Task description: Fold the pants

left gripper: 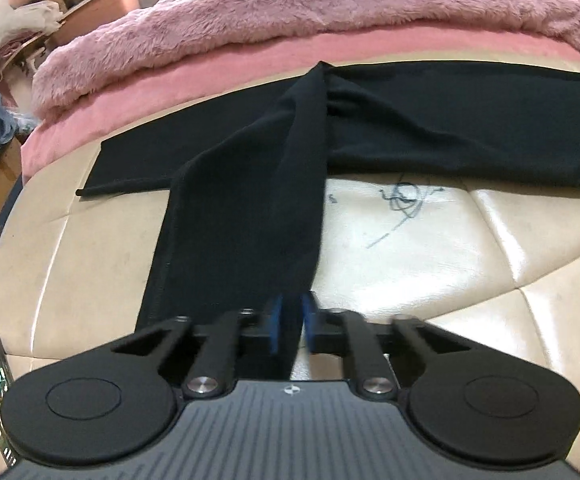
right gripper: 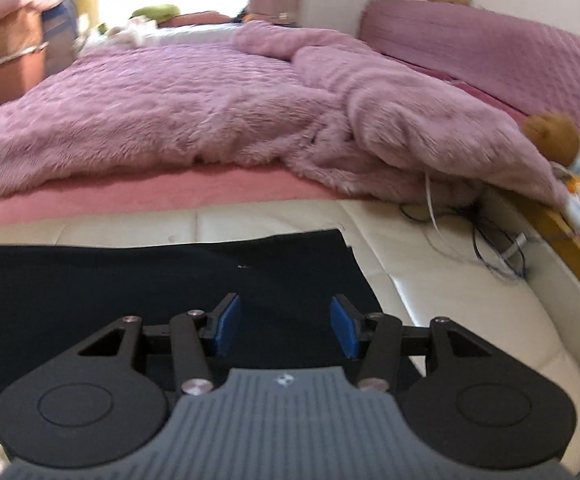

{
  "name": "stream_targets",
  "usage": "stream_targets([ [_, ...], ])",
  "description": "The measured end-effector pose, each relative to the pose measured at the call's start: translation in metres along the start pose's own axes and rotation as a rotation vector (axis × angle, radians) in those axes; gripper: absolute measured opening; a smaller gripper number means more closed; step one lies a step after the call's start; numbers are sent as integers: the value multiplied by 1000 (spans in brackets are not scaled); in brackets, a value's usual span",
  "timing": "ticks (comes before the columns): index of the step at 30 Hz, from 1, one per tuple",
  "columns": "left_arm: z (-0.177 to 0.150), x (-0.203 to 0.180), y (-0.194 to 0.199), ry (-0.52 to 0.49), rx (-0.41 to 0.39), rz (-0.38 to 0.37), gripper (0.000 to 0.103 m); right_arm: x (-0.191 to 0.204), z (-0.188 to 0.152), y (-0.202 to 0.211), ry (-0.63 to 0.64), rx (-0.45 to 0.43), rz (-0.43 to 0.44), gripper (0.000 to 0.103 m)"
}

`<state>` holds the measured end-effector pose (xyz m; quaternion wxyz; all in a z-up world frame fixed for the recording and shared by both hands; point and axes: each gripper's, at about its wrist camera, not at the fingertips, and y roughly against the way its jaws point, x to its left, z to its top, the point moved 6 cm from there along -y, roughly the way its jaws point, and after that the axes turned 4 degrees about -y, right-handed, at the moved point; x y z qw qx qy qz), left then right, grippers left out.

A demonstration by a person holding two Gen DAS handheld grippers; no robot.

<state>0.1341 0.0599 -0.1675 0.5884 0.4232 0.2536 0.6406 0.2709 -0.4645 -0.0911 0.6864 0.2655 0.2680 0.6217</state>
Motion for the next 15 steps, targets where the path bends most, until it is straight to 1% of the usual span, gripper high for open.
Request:
stream_targets([
  [3, 2, 5, 0, 16, -11, 23, 1, -3, 10, -11, 64, 10, 20, 47],
  [6, 11, 18, 6, 56, -35, 57, 1, -7, 23, -30, 149, 29, 24, 47],
  [8, 19, 30, 10, 83, -42, 81, 1, -10, 31, -44, 214, 44, 24, 50],
  [9, 25, 37, 12, 91, -47, 99, 1, -12, 36, -52, 252, 53, 19, 55],
  [10, 29, 44, 14, 97, -51, 113, 1, -13, 39, -61, 294, 67, 10, 56],
  [12, 41, 60, 17, 119, -62, 137, 1, -18, 46, -79, 357, 101, 6, 56],
  [14, 53, 75, 20, 133, -71, 162, 0, -24, 50, -94, 378, 134, 23, 56],
  [15, 59, 83, 20, 135, -75, 176, 1, -27, 52, -101, 375, 150, 38, 54],
])
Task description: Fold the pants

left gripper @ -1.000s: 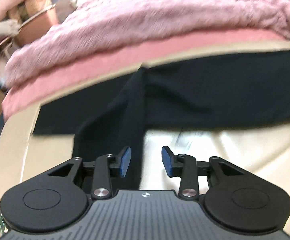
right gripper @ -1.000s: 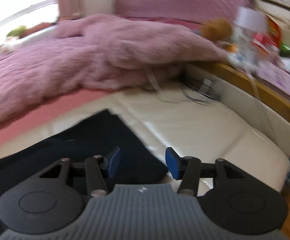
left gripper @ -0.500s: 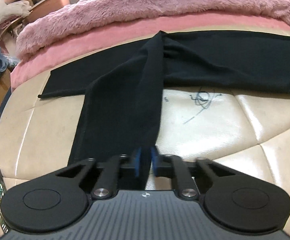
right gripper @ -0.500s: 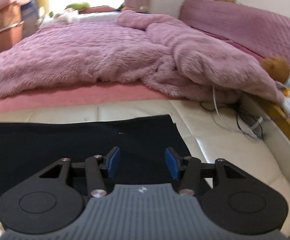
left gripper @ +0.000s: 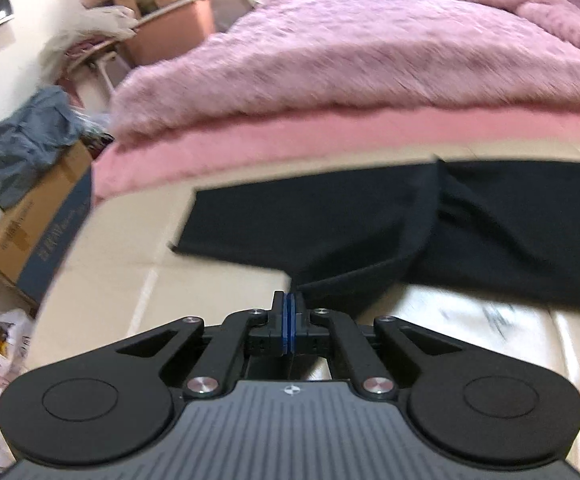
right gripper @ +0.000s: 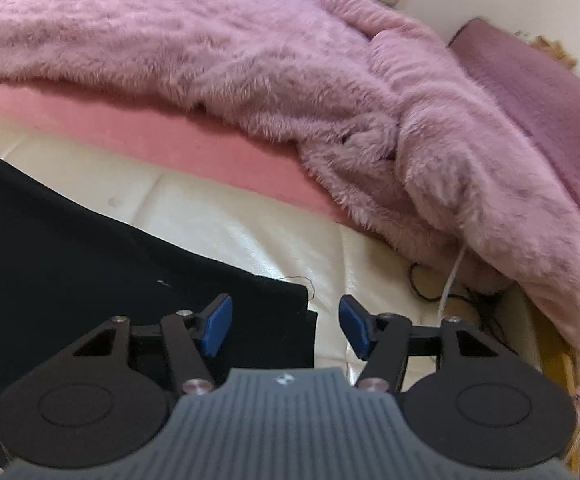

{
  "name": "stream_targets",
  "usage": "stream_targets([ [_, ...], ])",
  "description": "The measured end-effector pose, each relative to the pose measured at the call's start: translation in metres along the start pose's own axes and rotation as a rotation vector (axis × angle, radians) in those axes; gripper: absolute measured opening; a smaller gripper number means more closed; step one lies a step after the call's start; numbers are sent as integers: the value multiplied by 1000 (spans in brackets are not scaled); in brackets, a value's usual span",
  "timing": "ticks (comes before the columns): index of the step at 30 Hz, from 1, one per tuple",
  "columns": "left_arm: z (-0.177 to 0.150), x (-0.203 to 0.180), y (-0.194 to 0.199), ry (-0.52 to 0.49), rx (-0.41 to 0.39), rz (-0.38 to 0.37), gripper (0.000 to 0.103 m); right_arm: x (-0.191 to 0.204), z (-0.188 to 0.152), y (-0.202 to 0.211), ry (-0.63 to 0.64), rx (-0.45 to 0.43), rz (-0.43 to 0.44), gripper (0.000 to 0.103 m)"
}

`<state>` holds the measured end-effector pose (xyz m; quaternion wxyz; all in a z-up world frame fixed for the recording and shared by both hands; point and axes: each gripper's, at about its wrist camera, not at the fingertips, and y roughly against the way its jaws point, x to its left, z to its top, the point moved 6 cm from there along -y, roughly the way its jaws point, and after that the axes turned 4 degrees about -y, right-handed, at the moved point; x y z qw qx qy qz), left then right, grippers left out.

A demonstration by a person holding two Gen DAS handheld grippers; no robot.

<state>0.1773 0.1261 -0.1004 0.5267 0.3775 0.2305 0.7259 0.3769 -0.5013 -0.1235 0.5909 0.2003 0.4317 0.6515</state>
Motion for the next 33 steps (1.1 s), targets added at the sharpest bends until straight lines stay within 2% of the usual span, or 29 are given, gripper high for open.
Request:
stream_targets([
  [4, 24, 22, -6, 12, -12, 41, 1, -14, 3, -25, -45, 48, 90, 51],
  [7, 37, 33, -11, 7, -18, 78, 1, -19, 2, -40, -54, 80, 106, 50],
  [8, 40, 37, -12, 11, -18, 81, 1, -20, 2, -43, -63, 86, 119, 47],
  [10, 46, 44, -17, 13, -15, 88, 0, -19, 1, -46, -79, 87, 152, 31],
  [11, 49, 47, -19, 13, -14, 94, 0, -17, 1, -45, -75, 82, 163, 31],
  [14, 56, 56, -25, 17, -11, 117, 0, -13, 1, -34, -40, 39, 129, 30],
  [19, 69, 76, -34, 45, -10, 141, 0, -13, 1, -6, -79, -45, 76, 25],
  [24, 85, 88, -50, 20, -3, 168, 0, -12, 0, 16, -110, -101, 15, 20],
  [29, 104, 90, -76, -39, 26, 199, 0, -20, 3, 24, -186, -110, -24, 18],
  [33, 115, 82, -114, -91, 72, 202, 0, -22, 5, 12, -214, -70, -58, 18],
])
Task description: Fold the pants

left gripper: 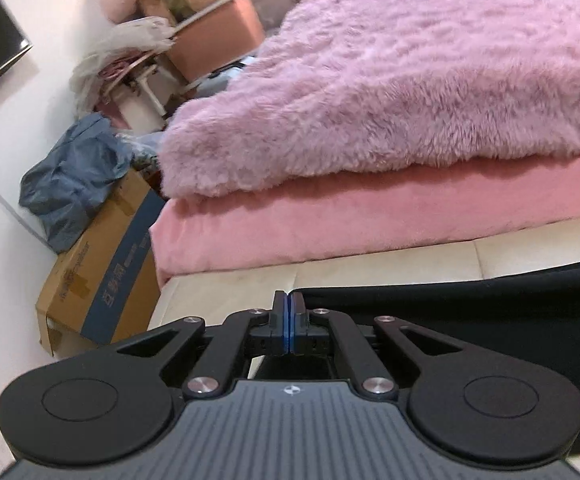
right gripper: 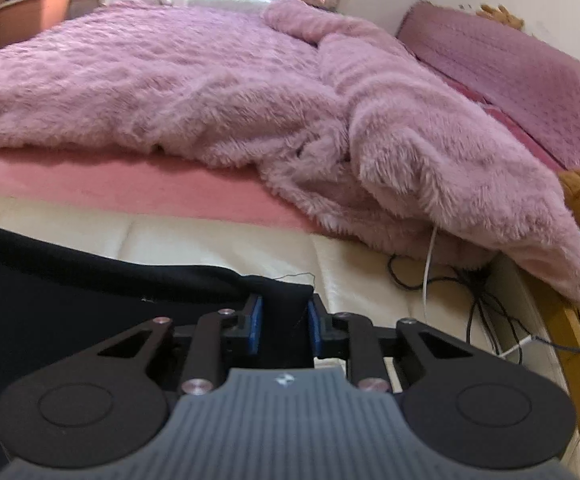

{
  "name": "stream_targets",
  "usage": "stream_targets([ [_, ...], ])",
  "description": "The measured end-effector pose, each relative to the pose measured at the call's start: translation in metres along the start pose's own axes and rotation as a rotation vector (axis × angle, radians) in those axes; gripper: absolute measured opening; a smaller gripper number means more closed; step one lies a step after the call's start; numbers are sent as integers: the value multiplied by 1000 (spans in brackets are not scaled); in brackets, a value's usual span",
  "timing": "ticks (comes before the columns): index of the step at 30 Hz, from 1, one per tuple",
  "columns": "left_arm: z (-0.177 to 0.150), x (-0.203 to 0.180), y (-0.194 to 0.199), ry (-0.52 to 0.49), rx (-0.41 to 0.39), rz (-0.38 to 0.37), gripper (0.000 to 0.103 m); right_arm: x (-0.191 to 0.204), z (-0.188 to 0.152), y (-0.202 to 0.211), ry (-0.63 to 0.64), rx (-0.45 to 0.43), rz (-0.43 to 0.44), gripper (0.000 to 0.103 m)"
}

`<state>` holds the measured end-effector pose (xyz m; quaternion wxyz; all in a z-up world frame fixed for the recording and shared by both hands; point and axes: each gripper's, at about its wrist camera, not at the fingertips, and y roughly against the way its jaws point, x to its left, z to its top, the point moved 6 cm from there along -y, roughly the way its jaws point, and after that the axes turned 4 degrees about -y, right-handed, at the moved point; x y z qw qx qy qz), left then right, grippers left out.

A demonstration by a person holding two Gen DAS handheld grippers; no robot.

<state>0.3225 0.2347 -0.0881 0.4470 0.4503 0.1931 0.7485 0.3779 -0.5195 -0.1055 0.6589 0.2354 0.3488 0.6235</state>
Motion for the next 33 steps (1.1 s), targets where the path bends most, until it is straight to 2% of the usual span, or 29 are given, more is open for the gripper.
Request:
stream_targets([
  [6, 9, -30, -42, -84, 58, -7, 0, 3, -7, -25, -48, 46, -39, 18],
  [8, 6, -35, -53, -96, 97, -14, 1, 5, -9, -32, -63, 58, -47, 24],
  [11, 0, -34, -60, -77, 121, -26, 14, 6, -8, -38, -82, 63, -61, 36],
  [13, -4, -26, -56, -32, 97, -37, 31, 4, -8, -37, -95, 52, -85, 56],
  [14, -6, -19, -52, 5, 77, -46, 48, 3, -8, -35, -100, 38, -94, 59],
  [15, -9, -10, -46, 54, 55, -51, 54, 3, -7, -30, -108, 21, -101, 64],
  [18, -21, 14, -28, 210, 18, -114, 53, 7, -10, -14, -119, -8, -139, 64],
  [24, -81, 43, -17, 672, 54, -325, 47, 63, -49, 25, -196, -6, 25, 64],
  [26, -100, 47, -21, 788, 48, -355, 47, 87, -65, 33, -214, 2, 74, 64],
  [29, -122, 50, -38, 969, 69, -407, 41, 118, -84, 39, -221, 8, 116, 64],
  [30, -126, 49, -42, 1012, 66, -420, 38, 126, -89, 39, -217, 16, 124, 64],
  [33, -130, 47, -47, 1091, 24, -449, 36, 142, -99, 36, -221, 44, 133, 63],
])
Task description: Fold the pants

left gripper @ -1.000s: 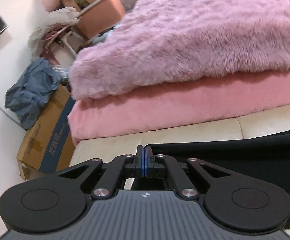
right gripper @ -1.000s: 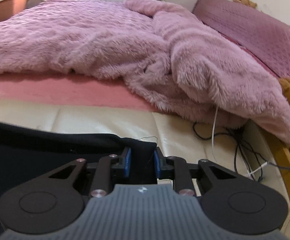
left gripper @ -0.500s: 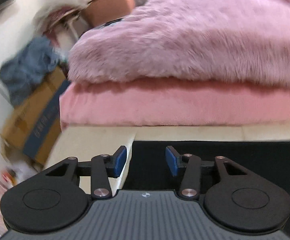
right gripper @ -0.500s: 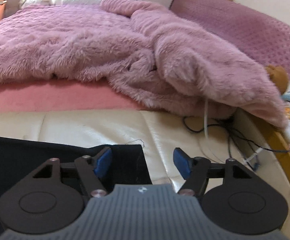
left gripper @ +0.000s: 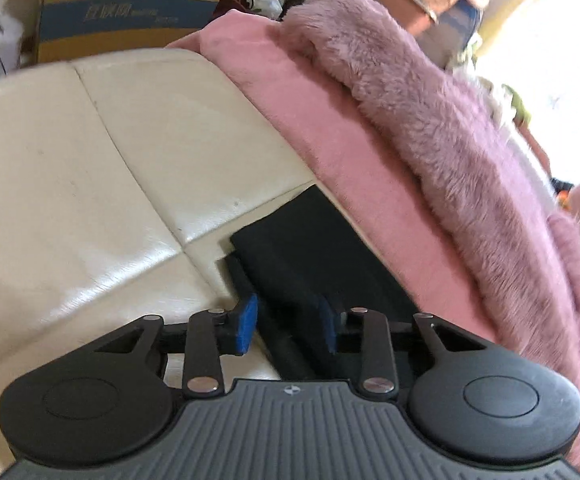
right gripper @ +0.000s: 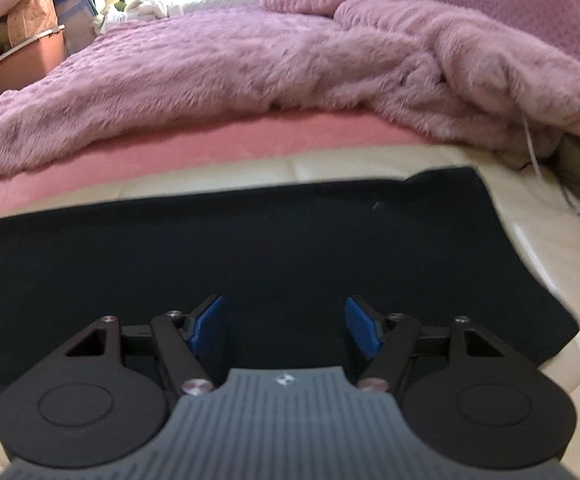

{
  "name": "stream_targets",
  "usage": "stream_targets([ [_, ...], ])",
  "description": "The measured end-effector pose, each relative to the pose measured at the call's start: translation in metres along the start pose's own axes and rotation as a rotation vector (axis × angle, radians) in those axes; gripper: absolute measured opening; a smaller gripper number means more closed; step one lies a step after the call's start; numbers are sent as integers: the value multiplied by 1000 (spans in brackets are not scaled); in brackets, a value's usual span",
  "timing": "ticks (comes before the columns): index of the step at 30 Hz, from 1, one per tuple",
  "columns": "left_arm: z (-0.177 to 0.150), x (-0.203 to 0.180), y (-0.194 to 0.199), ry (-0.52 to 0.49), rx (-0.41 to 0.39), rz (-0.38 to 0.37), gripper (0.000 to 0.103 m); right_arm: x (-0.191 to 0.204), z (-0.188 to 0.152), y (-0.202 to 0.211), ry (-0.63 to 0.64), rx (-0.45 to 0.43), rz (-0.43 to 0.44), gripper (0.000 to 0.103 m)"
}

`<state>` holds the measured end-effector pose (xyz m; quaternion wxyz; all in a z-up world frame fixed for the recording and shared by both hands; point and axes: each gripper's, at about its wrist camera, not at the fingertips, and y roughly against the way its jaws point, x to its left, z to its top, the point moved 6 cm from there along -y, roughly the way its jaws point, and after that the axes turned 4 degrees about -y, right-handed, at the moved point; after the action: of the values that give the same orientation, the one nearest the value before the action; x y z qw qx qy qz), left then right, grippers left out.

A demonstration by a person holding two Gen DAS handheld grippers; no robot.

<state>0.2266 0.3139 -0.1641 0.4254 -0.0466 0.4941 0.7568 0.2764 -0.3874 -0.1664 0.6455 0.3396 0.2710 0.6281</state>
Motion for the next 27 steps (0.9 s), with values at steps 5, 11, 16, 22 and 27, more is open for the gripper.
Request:
stream_targets([
  [5, 1, 0, -18, 46, -9, 30, 19, 10, -15, -11, 37, 62, -25, 60],
  [11, 3, -13, -15, -103, -51, 115, 1, 15, -19, -17, 97, 89, -48, 62],
  [16, 1, -10, -18, -176, -22, 163, 2, 14, -19, -20, 95, 117, -56, 63],
  [22, 4, -2, 0, -87, -46, 148, 29, 16, -19, -20, 96, 120, -60, 64],
  [27, -10, 6, 0, 84, 20, 35, 49, 17, -19, -21, 91, 121, -63, 67],
])
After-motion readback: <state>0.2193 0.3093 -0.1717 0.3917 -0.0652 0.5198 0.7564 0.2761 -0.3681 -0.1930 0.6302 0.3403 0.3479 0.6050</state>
